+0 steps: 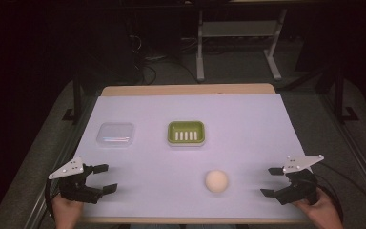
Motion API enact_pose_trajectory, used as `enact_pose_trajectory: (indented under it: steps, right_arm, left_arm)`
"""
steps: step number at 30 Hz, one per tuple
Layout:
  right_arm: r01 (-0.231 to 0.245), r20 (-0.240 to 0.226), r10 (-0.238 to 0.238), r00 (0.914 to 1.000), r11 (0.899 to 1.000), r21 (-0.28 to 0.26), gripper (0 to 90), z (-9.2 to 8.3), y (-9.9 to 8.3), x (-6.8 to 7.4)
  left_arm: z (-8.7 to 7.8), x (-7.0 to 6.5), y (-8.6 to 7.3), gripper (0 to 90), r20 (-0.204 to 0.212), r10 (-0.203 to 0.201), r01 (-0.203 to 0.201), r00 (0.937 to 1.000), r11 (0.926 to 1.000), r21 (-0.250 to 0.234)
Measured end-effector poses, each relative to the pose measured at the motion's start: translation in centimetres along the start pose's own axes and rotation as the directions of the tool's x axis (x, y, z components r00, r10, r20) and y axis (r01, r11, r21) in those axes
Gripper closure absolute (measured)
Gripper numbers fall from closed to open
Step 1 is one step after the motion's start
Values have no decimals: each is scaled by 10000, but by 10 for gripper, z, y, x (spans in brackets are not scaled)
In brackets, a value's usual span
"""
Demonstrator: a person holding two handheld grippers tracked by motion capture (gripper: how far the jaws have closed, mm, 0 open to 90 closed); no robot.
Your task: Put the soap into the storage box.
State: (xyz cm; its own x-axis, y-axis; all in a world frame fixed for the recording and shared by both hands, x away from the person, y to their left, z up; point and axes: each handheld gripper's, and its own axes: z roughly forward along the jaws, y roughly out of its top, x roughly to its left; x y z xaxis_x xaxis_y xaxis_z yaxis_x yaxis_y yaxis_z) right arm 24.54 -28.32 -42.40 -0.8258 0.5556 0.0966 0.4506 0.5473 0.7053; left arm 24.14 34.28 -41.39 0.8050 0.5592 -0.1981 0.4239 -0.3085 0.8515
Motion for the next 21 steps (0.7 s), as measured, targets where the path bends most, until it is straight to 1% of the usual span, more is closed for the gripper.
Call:
enact_pose_trajectory:
  steps: [1, 2, 4, 6, 12, 13, 18, 21]
  right_arm:
    - [-11, 9, 11, 10000, 10000, 17, 184, 0, 1, 2]
    - [76, -19, -76, 10000, 10000, 48, 191, 0, 3, 3]
    - [209, -52, -209, 9998, 9998, 6, 193, 1, 4, 5]
    - [240, -125, -240, 9996, 9997, -22, 207, 1, 6, 7]
    - [454, -109, -453, 9989, 9989, 104, 191, 3, 16, 15]
    - [566, -89, -565, 9984, 9983, 137, 190, 3, 17, 16]
    - [755, -117, -751, 9971, 9965, 370, 186, 10, 23, 20]
    - [831, -163, -824, 9965, 9956, 429, 185, 13, 26, 22]
  left_arm:
    - [0, 0, 0, 132, 21, -25, 24, 10000, 10000, 11]
    - [0, 0, 0, 132, 23, -5, 5, 10000, 10000, 24]
    - [0, 0, 0, 133, -46, 63, -64, 10000, 10000, -9]
    - [-1, -1, 0, 133, -150, 131, -131, 9998, 9999, 19]
    - [-2, -2, 0, 132, -404, 124, -125, 9991, 9999, -13]
    - [-2, -2, 0, 132, -455, 145, -146, 9989, 9999, -12]
    - [-3, -3, 0, 132, -620, 216, -225, 9978, 9996, -146]
    - [-5, -4, 1, 132, -841, 310, -330, 9960, 9992, -216]
